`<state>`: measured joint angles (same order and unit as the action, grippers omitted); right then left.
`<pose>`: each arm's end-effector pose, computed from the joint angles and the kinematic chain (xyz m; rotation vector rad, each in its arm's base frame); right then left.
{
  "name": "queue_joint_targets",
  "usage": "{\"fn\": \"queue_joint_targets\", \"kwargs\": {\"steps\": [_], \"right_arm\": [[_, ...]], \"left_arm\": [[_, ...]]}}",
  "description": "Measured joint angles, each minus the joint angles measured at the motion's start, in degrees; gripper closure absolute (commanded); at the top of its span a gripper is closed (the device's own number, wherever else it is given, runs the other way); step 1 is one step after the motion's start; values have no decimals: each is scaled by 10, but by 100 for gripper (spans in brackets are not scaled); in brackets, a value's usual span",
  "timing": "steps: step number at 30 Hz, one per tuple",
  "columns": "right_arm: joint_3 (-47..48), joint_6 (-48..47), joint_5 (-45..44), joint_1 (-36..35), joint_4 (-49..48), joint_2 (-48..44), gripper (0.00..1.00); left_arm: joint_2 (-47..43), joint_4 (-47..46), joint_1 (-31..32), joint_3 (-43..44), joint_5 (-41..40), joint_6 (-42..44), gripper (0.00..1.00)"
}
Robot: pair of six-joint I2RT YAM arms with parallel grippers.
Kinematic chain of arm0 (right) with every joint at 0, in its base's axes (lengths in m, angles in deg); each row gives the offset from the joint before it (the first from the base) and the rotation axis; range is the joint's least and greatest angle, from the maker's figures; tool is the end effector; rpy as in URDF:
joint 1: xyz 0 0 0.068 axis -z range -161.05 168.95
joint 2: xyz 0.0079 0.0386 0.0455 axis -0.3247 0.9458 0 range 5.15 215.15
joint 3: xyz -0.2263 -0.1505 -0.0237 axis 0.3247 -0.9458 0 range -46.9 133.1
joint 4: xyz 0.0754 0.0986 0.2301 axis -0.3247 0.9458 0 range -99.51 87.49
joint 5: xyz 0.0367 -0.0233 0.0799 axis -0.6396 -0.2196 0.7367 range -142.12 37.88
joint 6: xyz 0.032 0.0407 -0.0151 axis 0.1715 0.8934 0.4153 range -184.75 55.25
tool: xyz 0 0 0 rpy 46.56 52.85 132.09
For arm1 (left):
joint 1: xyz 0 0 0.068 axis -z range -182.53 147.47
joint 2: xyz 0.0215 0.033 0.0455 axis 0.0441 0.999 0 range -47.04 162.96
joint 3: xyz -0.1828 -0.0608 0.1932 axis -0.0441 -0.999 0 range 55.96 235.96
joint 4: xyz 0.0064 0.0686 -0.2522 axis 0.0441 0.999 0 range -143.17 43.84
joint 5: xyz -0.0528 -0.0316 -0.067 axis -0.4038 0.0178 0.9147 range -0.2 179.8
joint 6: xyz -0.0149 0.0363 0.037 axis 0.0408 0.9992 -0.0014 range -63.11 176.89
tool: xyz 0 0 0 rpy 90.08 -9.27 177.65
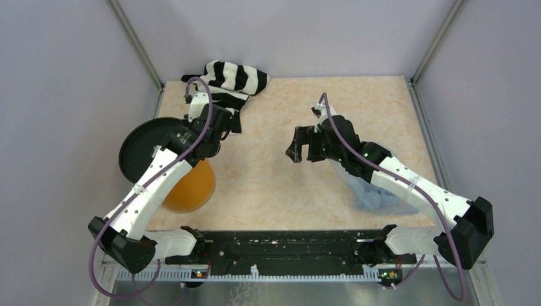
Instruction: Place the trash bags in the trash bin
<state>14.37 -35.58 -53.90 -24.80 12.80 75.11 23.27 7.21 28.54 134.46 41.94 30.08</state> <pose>0.1993 0.1891 0.3274 -0.2597 2.1819 0.7114 0.2064 -0.0935 0.3790 -0.2460 2.1537 0.4769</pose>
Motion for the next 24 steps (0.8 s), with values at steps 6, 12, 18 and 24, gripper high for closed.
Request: {"fn": "queue_joint_targets", "kwargs": {"steps": [6,12,18,24], "right_arm": [[-5,0,1,0,-5,11,7],[-5,5,7,1,-9,22,7],[-11,11,26,13,-32,25,6],[-46,30,61,45,-70,27,6]], "left_arm": [[2,-21,-2,1,30,30,100],[16,-29,5,28,98,46,100],[44,-51,33,78,198,40,100],[65,-101,45,124,296,14,100]]}}
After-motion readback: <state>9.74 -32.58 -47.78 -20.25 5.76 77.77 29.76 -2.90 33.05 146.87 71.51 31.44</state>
